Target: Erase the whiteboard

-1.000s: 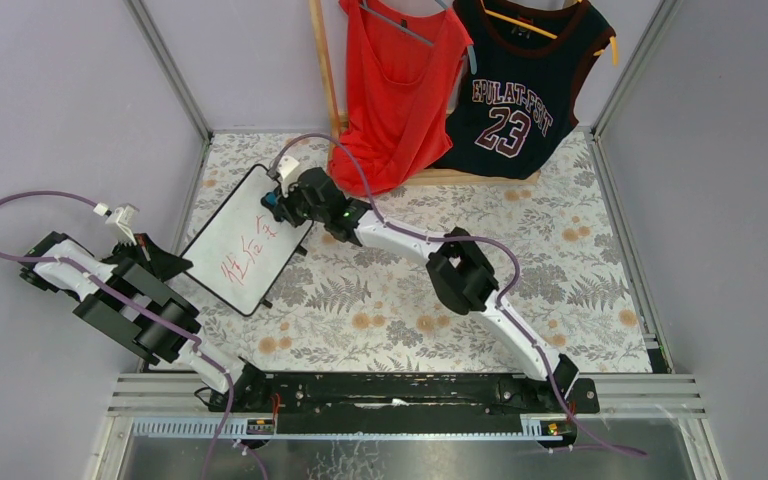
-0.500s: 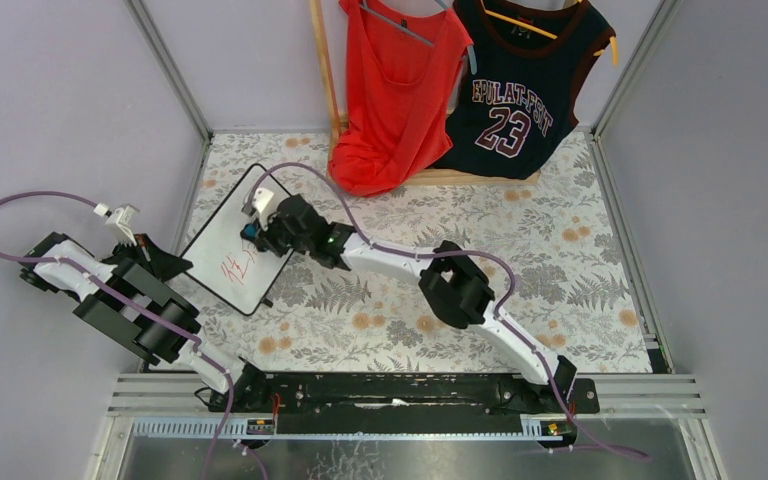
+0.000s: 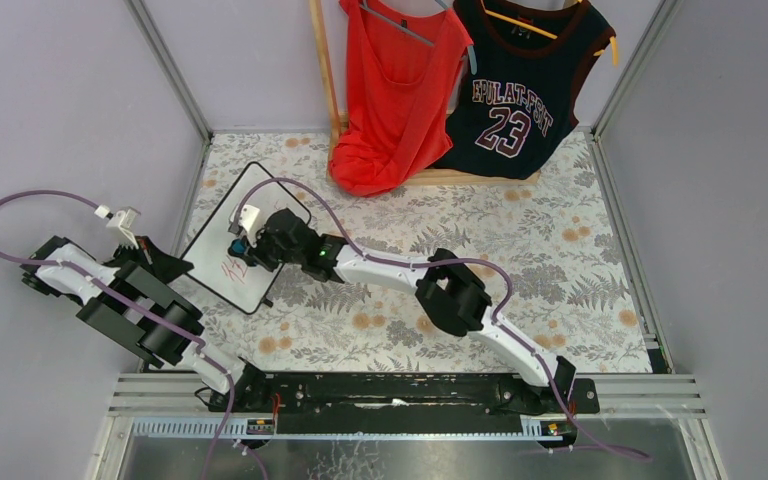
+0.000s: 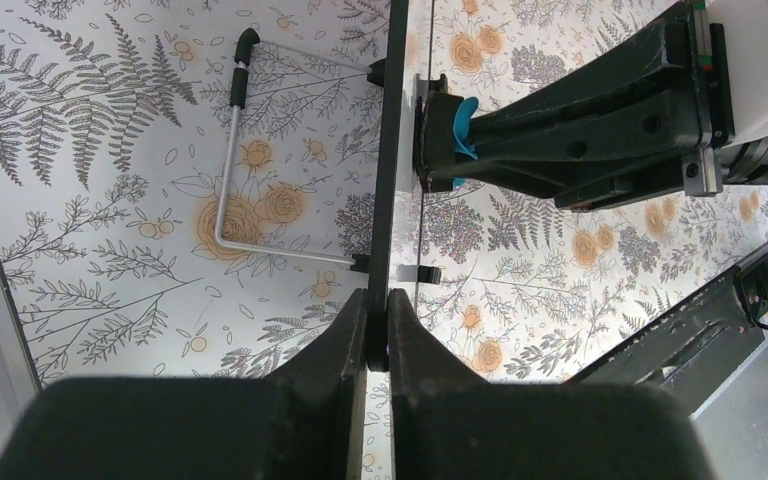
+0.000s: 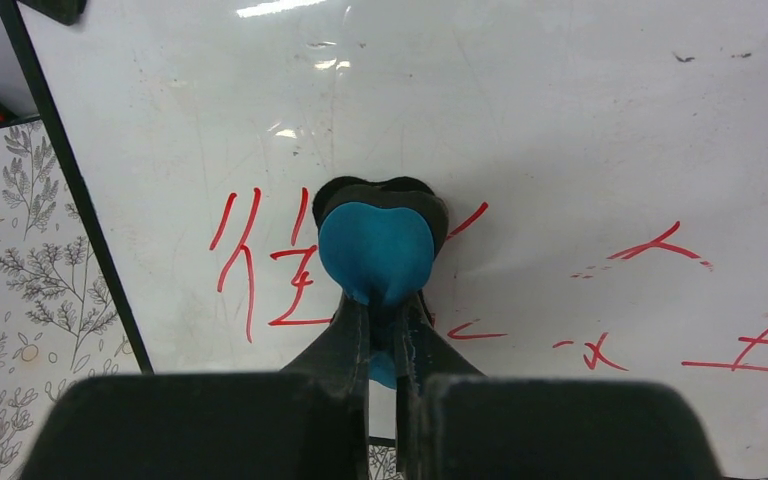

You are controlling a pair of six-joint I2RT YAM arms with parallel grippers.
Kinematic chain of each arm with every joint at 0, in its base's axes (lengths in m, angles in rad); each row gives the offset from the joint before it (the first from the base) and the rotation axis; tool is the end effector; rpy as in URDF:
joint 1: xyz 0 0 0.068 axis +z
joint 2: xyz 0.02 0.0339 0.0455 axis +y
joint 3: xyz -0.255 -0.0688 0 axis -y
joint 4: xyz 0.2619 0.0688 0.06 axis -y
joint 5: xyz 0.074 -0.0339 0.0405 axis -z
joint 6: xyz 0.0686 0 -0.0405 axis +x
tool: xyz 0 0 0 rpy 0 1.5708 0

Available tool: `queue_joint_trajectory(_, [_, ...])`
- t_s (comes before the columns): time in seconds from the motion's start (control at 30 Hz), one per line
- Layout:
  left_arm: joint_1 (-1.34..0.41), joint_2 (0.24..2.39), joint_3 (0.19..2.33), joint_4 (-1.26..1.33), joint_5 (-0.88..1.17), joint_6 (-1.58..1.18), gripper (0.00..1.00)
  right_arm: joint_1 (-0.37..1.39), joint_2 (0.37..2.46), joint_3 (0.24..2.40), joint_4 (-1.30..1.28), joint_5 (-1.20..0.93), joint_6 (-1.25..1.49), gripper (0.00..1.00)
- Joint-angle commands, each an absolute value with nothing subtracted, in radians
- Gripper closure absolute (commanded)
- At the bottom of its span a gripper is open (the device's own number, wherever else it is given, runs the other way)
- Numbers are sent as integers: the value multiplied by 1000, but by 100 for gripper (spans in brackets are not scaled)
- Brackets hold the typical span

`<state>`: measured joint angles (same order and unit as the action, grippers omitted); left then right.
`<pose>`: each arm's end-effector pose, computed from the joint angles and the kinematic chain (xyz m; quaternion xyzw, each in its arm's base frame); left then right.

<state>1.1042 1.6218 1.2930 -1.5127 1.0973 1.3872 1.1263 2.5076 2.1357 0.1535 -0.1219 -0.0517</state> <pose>0.1769 0.2155 0.2389 0.0496 0.8469 -0.2742 0.4529 0.2634 0.5723 0.1945 -0.4642 0.6262 0.3605 0.5123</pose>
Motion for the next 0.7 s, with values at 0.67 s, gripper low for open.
queue_joint_trajectory(0.67, [984, 1661, 1259, -1453, 865, 1507, 100, 877, 2493, 2196, 189, -179, -49, 100])
